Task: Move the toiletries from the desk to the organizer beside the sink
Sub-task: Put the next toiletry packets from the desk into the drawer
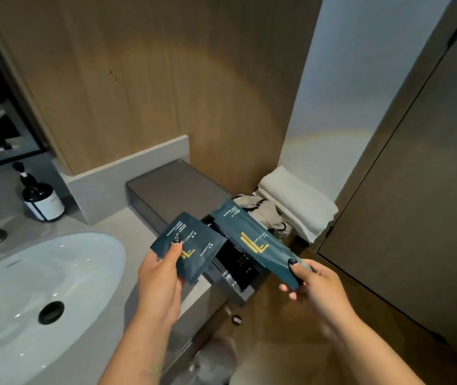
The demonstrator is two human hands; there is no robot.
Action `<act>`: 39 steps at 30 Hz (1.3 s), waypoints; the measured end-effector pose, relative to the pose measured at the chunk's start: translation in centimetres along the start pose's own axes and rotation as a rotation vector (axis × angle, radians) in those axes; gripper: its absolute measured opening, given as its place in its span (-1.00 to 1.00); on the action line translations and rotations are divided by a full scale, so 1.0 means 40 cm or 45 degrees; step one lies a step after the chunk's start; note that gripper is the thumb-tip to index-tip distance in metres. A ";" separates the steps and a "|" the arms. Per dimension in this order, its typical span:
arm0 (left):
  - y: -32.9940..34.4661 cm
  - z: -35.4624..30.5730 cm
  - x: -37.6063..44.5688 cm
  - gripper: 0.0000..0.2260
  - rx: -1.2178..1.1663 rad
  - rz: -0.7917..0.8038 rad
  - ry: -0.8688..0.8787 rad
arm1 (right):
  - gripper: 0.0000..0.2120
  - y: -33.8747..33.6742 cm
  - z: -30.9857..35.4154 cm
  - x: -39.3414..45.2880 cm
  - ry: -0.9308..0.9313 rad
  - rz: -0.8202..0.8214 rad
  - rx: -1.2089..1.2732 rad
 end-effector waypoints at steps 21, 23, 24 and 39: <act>0.079 0.075 0.058 -0.80 -0.032 -0.233 -0.036 | -0.90 0.084 -0.053 0.277 0.391 -0.051 0.150; 0.076 0.071 0.072 -0.81 -0.008 -0.224 -0.036 | -0.86 0.094 -0.053 0.288 0.359 -0.079 0.117; 0.073 0.067 0.077 -0.81 0.000 -0.222 -0.033 | -0.84 0.093 -0.053 0.296 0.326 -0.097 0.068; 0.053 0.082 0.101 -0.85 -0.001 -0.233 -0.064 | -0.45 0.160 -0.001 0.294 -0.683 0.367 -1.590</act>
Point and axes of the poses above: each hand's wrist, its own x-axis towards the middle knuckle, its own y-axis out of the palm, z = x × y, the point moved 9 cm from there along x, towards the middle knuckle, and after that the axes turned 14 degrees about x, right-handed, at the moved point
